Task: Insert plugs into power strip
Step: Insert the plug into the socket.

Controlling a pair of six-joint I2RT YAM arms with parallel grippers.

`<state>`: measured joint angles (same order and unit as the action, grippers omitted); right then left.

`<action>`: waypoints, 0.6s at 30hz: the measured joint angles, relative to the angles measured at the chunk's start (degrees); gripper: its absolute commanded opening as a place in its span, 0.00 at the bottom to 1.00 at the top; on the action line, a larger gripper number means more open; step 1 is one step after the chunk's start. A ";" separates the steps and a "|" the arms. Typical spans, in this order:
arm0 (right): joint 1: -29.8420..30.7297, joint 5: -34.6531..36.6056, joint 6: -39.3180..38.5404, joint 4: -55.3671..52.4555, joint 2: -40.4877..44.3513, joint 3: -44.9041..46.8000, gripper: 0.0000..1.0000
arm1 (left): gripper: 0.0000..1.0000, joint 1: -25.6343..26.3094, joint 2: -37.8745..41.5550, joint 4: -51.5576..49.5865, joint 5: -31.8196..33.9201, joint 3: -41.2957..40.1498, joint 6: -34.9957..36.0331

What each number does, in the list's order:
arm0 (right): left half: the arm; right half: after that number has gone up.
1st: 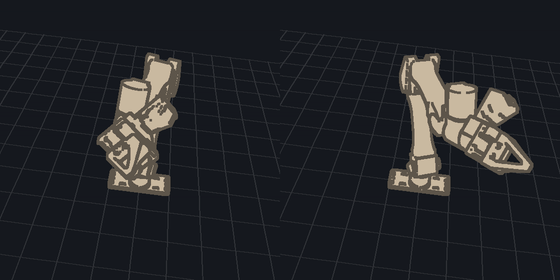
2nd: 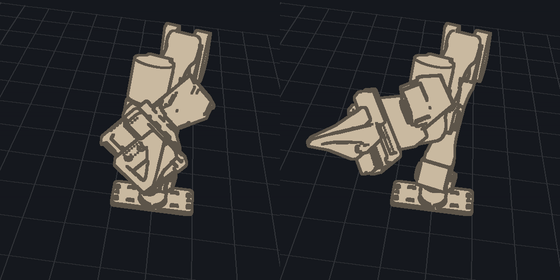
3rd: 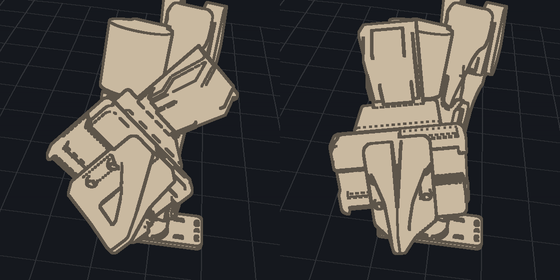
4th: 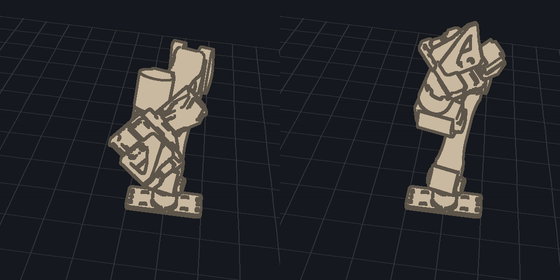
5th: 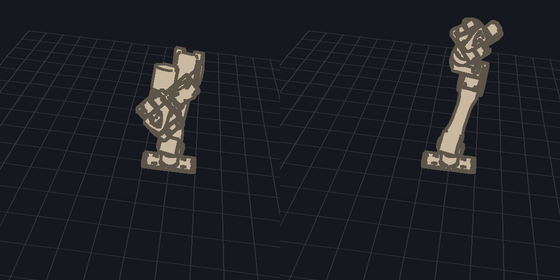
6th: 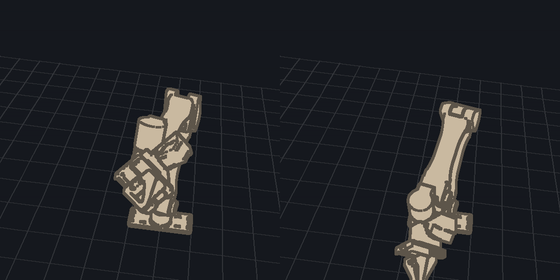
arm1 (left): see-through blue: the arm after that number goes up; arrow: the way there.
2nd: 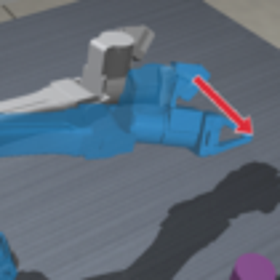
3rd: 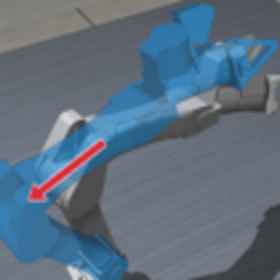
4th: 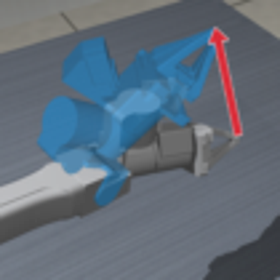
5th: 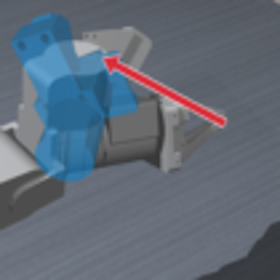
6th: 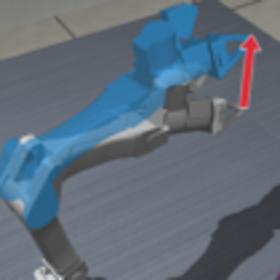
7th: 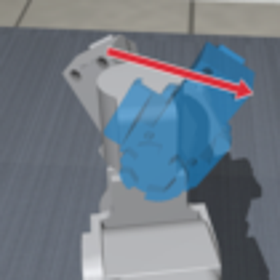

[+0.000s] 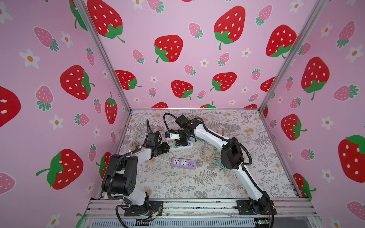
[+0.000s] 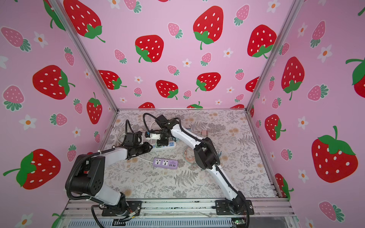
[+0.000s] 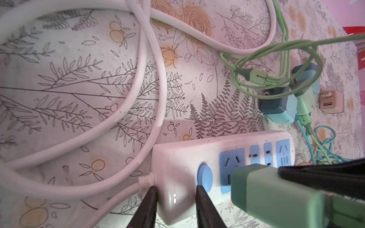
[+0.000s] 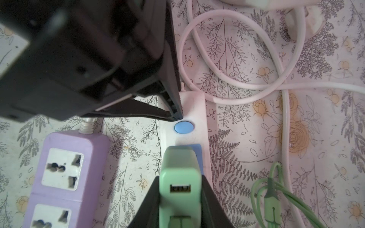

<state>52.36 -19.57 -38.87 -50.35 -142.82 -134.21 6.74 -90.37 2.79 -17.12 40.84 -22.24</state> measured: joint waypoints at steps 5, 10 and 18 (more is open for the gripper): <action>0.15 -0.15 0.02 0.42 -1.81 -1.31 0.13 | 0.35 -0.07 0.00 0.44 0.02 -0.09 0.20; 0.13 -0.20 0.07 0.20 -1.97 -1.57 0.13 | 0.34 -0.11 0.09 0.61 0.00 -0.26 0.22; 0.13 -0.33 0.94 2.05 -0.85 0.48 0.20 | 0.36 -0.09 1.09 0.37 -0.44 -0.96 0.17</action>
<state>52.49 -19.90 -37.93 -48.29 -143.68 -133.73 6.66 -89.27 3.16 -17.56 39.88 -22.06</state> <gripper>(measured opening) 0.294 0.358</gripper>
